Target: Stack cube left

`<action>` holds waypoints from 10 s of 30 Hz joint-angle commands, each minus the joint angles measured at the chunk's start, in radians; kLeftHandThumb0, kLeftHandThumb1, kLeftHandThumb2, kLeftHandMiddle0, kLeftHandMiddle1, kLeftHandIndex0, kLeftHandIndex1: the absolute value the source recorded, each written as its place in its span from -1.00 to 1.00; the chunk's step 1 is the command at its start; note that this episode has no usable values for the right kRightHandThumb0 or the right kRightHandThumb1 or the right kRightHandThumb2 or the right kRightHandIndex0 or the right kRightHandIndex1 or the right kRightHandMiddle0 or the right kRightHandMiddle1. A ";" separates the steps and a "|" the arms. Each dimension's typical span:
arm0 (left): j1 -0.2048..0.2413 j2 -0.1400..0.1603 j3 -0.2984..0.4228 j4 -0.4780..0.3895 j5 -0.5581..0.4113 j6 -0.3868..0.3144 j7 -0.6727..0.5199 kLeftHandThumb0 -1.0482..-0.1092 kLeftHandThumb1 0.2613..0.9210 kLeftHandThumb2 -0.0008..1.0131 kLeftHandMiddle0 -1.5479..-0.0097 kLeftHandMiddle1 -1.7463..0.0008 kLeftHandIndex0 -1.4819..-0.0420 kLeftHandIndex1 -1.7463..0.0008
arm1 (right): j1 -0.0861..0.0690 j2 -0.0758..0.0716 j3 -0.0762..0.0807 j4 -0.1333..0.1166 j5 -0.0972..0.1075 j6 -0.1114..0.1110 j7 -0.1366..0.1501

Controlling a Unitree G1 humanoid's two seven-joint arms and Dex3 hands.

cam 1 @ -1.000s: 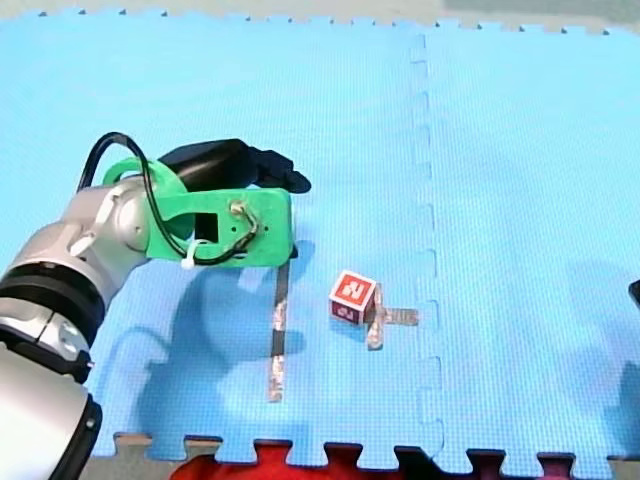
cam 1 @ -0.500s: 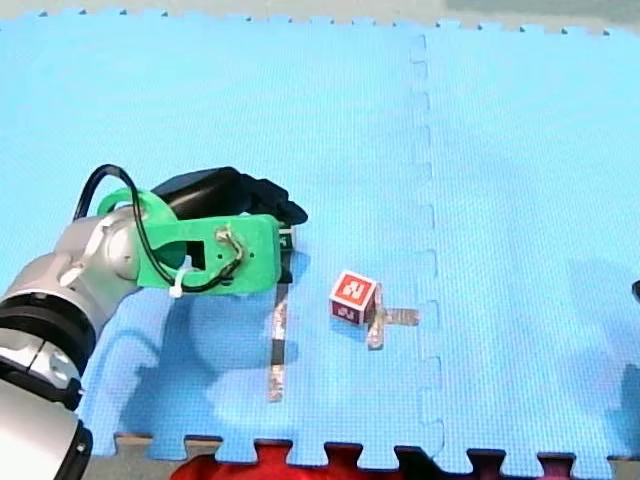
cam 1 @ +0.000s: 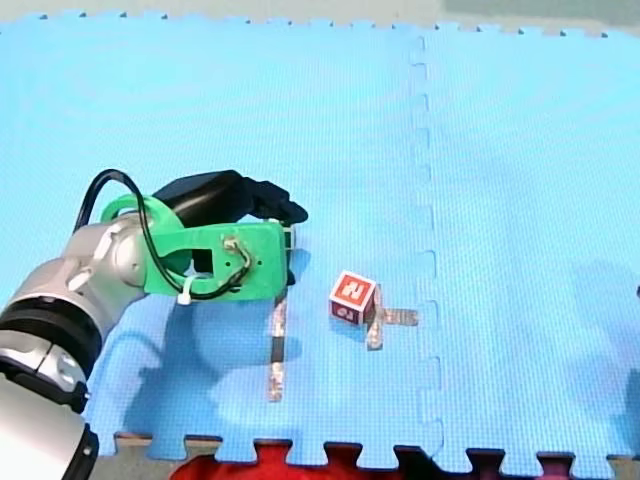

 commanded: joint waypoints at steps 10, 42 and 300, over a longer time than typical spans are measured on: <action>0.000 0.020 0.020 -0.017 -0.016 -0.042 0.005 -1.00 0.87 -0.99 -0.28 -1.00 0.00 0.96 | 0.007 -0.002 -0.008 -0.002 0.009 0.012 0.010; -0.042 0.029 0.295 -0.060 -0.402 0.158 -0.761 -0.42 0.91 -0.82 -0.27 -1.00 -0.44 0.97 | -0.015 0.004 -0.004 0.019 0.012 0.025 0.022; 0.020 0.149 0.043 -0.235 -0.072 -0.159 -0.015 0.26 0.69 -1.00 -0.34 -1.00 -0.65 0.85 | 0.143 0.054 -0.014 -0.264 0.001 0.183 0.065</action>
